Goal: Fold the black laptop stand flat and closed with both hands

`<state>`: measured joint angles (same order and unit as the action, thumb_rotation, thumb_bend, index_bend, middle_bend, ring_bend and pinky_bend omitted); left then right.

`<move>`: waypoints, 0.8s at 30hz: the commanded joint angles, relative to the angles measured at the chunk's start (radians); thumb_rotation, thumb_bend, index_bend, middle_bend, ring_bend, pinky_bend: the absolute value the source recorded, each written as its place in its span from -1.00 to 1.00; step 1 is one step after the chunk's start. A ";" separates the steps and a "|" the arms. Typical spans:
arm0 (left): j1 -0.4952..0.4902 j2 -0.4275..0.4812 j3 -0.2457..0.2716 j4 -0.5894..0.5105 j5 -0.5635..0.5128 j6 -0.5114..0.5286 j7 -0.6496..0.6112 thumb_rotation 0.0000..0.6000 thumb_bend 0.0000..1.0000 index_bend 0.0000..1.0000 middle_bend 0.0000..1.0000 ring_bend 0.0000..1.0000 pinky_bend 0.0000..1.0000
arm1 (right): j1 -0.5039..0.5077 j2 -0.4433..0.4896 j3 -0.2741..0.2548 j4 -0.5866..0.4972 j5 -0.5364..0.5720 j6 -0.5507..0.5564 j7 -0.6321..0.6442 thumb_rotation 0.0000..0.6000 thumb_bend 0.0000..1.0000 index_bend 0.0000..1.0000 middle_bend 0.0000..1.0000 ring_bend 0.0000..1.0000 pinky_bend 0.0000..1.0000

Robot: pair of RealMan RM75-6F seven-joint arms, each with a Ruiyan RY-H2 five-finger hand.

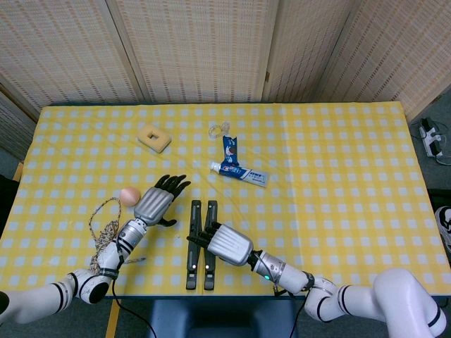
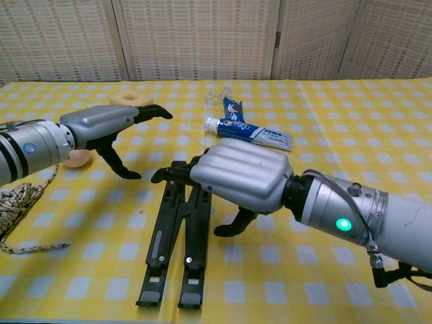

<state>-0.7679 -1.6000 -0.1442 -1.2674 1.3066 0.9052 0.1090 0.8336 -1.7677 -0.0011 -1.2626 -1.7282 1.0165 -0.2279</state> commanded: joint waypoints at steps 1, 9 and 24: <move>0.013 0.021 -0.002 -0.020 -0.005 0.014 -0.011 1.00 -0.58 -1.00 -1.00 -1.00 -1.00 | 0.074 0.129 0.029 -0.165 0.076 -0.184 -0.092 1.00 -0.56 -0.92 -0.63 -0.57 -0.63; 0.033 0.054 0.005 -0.044 -0.003 0.029 -0.030 1.00 -0.58 -1.00 -1.00 -1.00 -1.00 | 0.162 0.161 0.082 -0.226 0.199 -0.375 -0.238 1.00 -0.56 -0.99 -0.78 -0.72 -0.73; 0.055 0.067 0.016 -0.021 0.000 0.040 -0.075 1.00 -0.58 -1.00 -1.00 -1.00 -1.00 | 0.257 0.076 0.103 -0.140 0.314 -0.471 -0.354 1.00 -0.56 -0.98 -0.76 -0.72 -0.74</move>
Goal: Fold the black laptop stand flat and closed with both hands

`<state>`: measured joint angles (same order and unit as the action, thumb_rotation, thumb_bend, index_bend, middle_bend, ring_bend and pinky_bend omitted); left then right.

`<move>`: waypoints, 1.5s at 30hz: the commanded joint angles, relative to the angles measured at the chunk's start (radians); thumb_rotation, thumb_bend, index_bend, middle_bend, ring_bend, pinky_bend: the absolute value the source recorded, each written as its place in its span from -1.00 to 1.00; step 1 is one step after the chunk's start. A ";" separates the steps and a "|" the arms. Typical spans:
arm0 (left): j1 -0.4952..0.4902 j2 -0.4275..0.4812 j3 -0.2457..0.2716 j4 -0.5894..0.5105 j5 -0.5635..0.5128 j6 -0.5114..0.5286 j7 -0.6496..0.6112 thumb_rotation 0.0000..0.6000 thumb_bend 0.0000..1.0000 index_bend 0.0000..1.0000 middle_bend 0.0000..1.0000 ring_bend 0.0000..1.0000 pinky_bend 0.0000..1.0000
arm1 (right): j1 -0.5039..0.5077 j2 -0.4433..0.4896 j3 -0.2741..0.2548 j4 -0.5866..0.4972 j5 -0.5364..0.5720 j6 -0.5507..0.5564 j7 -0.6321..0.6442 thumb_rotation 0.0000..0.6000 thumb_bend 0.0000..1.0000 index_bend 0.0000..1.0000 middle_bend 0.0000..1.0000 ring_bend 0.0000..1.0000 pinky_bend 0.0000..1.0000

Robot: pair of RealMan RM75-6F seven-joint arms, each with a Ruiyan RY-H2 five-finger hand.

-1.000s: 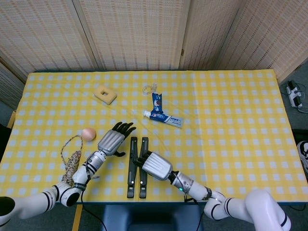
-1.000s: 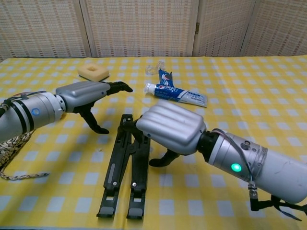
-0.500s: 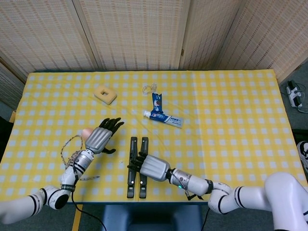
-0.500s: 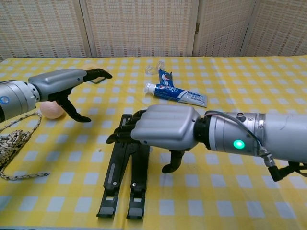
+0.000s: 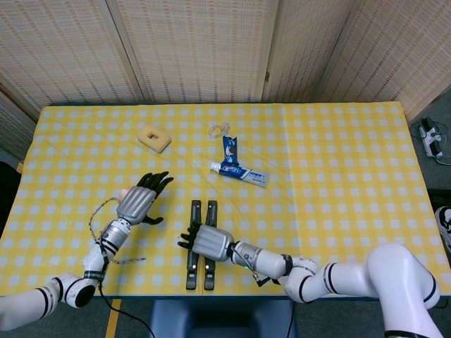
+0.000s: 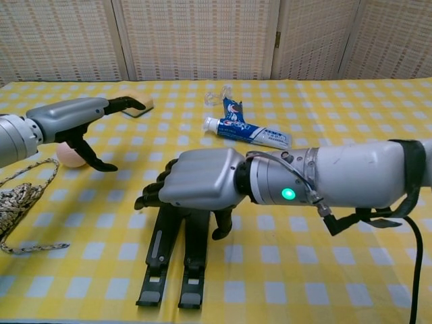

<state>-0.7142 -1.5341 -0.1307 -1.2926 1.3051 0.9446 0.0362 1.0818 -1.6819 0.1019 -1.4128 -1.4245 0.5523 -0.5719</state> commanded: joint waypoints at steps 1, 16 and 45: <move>0.003 0.001 0.004 0.008 0.004 0.001 -0.001 1.00 -0.58 -1.00 -1.00 -1.00 -1.00 | 0.012 -0.014 -0.001 0.014 0.015 -0.009 -0.014 1.00 -0.56 -0.98 -0.76 -0.72 -0.74; 0.023 0.006 0.011 0.026 0.015 0.017 -0.029 1.00 -0.58 -1.00 -1.00 -1.00 -1.00 | 0.042 -0.058 -0.014 0.066 0.042 0.022 -0.026 1.00 -0.56 -0.34 -0.32 -0.54 -0.74; 0.131 0.126 -0.008 -0.117 -0.061 0.169 0.132 1.00 -0.51 -1.00 -1.00 -1.00 -1.00 | -0.343 0.273 -0.074 -0.292 0.101 0.581 0.003 1.00 -0.56 -1.00 -0.81 -0.75 -0.81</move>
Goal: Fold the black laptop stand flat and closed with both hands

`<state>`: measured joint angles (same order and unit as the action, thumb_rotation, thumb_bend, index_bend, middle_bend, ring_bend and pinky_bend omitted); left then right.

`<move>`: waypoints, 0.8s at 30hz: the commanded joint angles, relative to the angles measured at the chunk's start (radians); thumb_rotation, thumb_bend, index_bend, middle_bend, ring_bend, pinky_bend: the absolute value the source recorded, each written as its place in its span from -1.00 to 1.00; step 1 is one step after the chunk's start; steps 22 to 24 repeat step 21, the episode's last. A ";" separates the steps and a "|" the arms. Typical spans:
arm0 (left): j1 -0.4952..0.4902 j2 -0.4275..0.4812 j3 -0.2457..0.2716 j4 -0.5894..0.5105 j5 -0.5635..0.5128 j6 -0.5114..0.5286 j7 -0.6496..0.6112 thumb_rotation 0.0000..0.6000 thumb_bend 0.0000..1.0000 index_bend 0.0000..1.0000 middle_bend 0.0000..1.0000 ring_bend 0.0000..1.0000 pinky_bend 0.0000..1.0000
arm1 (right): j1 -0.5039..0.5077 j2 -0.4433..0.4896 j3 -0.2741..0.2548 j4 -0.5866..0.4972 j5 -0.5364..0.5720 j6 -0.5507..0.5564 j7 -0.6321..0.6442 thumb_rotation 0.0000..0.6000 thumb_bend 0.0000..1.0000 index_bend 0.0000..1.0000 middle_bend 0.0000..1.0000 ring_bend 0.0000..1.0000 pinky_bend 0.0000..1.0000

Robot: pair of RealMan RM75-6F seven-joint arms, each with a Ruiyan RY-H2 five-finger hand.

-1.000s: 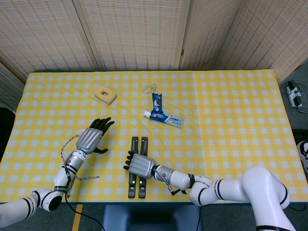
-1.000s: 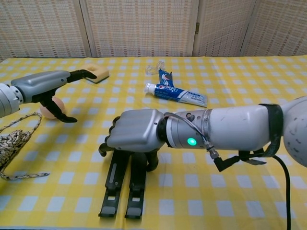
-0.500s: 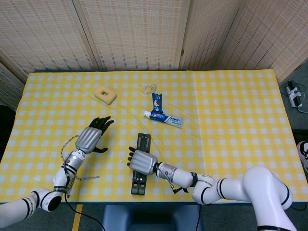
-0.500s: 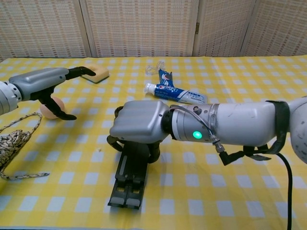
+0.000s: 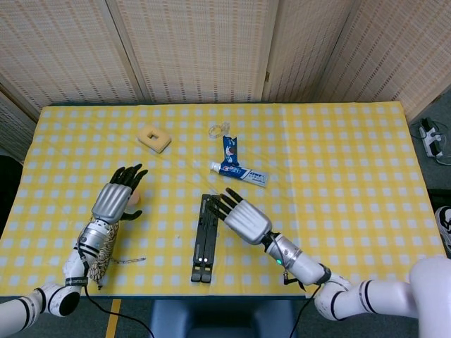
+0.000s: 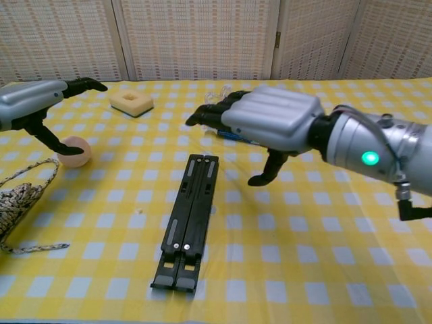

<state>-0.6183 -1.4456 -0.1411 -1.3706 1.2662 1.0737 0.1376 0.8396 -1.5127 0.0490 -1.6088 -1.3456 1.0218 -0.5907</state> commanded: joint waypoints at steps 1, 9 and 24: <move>0.046 0.049 0.004 -0.049 -0.026 0.053 0.042 1.00 -0.51 -1.00 -1.00 -1.00 -1.00 | -0.124 0.127 -0.026 -0.111 0.020 0.139 0.037 1.00 -0.56 -1.00 -0.80 -0.75 -0.81; 0.165 0.128 0.029 -0.123 -0.024 0.205 0.071 1.00 -0.51 -1.00 -1.00 -1.00 -1.00 | -0.318 0.285 -0.079 -0.139 -0.006 0.323 0.214 1.00 -0.56 -0.99 -0.75 -0.73 -0.81; 0.377 0.185 0.117 -0.191 0.062 0.435 0.005 1.00 -0.50 -1.00 -1.00 -1.00 -1.00 | -0.564 0.390 -0.125 -0.095 -0.004 0.488 0.471 1.00 -0.56 -1.00 -0.85 -0.82 -0.85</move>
